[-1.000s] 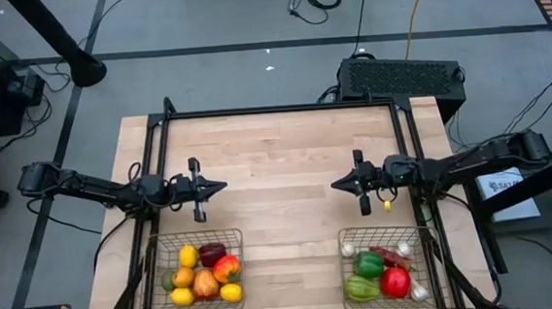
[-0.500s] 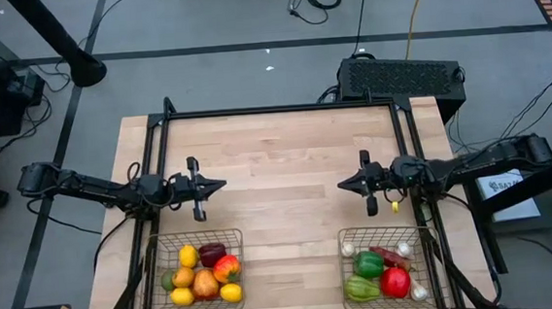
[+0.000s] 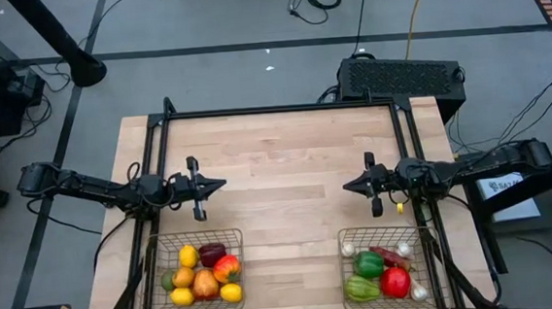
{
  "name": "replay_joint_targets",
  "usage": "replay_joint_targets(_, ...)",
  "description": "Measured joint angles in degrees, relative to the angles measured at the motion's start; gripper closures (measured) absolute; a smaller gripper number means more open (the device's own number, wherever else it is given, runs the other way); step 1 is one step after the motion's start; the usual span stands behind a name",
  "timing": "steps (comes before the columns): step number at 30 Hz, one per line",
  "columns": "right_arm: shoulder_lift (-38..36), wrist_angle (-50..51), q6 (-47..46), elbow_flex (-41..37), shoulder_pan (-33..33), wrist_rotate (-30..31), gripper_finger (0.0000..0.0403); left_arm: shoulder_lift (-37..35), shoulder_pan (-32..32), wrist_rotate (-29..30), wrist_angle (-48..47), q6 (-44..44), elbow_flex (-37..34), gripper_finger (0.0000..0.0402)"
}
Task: Sort produce into baskets
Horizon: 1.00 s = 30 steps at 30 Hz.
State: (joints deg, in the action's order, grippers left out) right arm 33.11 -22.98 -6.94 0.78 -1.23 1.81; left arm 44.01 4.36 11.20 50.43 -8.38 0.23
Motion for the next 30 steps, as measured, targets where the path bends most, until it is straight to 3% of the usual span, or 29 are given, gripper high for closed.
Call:
replay_joint_targets(22, -24.9, 20.4, -1.0, 0.0, 0.0, 3.0, 0.0403, 0.0, 0.0, 0.1, 0.0, 0.2, 0.0, 0.0395)
replay_joint_targets(30, -31.5, 21.3, 1.2, 0.1, 0.0, 2.4, 0.0403, 0.0, 0.0, 1.5, 0.0, 0.5, 0.0, 0.0395)
